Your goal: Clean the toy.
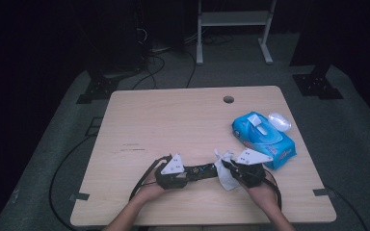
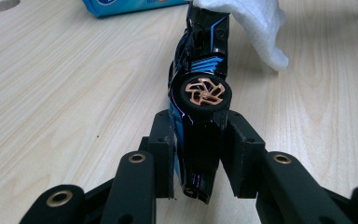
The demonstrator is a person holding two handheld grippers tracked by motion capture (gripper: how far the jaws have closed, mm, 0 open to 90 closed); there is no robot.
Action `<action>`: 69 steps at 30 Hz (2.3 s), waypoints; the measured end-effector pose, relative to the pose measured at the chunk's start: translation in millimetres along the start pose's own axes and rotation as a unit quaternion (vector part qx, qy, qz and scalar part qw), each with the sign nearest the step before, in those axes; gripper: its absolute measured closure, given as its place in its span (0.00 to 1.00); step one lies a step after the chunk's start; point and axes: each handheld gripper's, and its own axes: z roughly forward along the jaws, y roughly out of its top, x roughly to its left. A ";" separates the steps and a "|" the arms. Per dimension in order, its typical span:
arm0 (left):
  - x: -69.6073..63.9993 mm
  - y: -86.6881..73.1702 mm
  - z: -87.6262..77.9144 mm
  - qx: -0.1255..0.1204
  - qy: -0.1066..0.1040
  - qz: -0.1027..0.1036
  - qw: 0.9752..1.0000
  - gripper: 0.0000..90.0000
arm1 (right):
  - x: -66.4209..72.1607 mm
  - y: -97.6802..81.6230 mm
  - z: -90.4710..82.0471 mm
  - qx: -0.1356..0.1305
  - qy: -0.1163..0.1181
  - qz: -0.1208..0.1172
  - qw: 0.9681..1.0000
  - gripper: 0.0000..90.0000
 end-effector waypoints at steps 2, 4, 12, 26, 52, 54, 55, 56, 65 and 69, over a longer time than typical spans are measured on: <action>-0.3 0.2 -0.5 0.000 0.001 0.003 1.000 0.74 | -3.4 -0.3 -0.7 0.002 0.002 0.002 1.000 0.95; -0.4 0.0 -0.3 0.000 0.000 0.001 1.000 0.74 | -5.2 -0.4 -2.1 0.004 0.000 0.002 1.000 0.95; 1.4 -1.2 -2.7 0.003 -0.001 0.000 1.000 0.74 | 6.7 6.9 3.7 -0.011 0.028 -0.011 0.999 0.95; 2.5 -2.4 -7.7 0.009 -0.005 0.004 1.000 0.75 | 34.2 18.1 26.0 -0.009 0.063 -0.027 0.998 0.95; 11.9 36.9 1.6 0.059 -0.010 0.011 0.998 0.54 | -21.4 -8.0 -21.1 -0.015 0.013 0.048 0.999 0.95; 12.6 45.1 8.9 0.070 -0.017 0.017 0.997 0.52 | -21.3 -7.7 -21.6 -0.016 0.013 0.047 0.999 0.95; 12.7 49.1 12.8 0.078 -0.022 0.018 0.997 0.52 | -21.3 -7.6 -21.6 -0.017 0.013 0.048 0.999 0.95; 12.4 52.5 17.4 0.085 -0.024 0.020 0.996 0.52 | -21.7 -7.6 -21.5 -0.017 0.014 0.048 0.999 0.95; 12.7 66.9 47.9 0.160 -0.028 0.042 0.986 0.49 | -22.4 -9.1 -18.0 -0.014 0.021 0.048 0.999 0.95; 12.3 70.8 54.7 0.177 -0.032 0.036 0.983 0.49 | -21.8 -9.7 -12.8 -0.007 0.027 0.051 0.998 0.95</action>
